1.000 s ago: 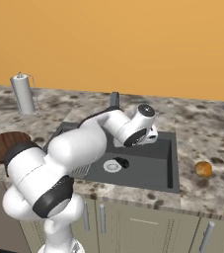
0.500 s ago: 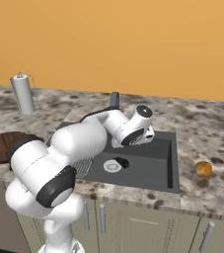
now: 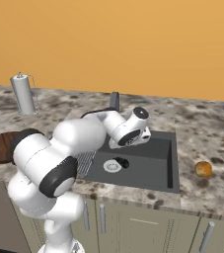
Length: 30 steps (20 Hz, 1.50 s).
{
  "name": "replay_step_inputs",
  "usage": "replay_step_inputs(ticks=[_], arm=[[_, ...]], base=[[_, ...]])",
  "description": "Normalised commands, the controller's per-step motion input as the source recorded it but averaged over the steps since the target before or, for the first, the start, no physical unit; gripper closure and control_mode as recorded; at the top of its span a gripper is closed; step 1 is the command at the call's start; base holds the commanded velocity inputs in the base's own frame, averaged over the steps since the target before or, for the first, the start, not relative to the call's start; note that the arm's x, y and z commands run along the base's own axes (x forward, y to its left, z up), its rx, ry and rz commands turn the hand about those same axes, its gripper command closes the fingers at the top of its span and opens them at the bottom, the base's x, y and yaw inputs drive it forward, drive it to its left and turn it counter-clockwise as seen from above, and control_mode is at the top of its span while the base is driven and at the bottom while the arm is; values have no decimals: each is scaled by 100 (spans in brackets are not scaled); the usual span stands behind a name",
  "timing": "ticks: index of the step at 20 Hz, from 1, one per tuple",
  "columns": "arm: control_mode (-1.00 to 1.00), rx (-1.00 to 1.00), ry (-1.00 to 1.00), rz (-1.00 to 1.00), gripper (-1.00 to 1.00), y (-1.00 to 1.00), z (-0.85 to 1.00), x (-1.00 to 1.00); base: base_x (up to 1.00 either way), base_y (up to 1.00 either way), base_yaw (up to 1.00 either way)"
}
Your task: Remove the eggplant and potato from the sink. Then move the bowl and cup from the counter to the sink for washing.
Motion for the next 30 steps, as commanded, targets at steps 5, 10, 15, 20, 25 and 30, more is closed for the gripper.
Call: replay_step_inputs(ticks=[5, 10, 15, 20, 25, 30], arm=[[-100, 0, 0, 0, -100, 12, -18, 19], [-100, 0, 0, 0, -100, 14, -21, 14], [-100, 0, 0, 0, -100, 14, -22, 16], [-100, 0, 0, 0, -100, 13, -22, 20], [-100, -2, 0, 0, -100, 2, -21, 27], [-100, -7, 0, -1, -100, 0, -21, 27]], base=[[0, 0, 0], [0, 0, 0], [0, 0, 0], [0, 0, 0], [0, 0, 0], [0, 0, 0]])
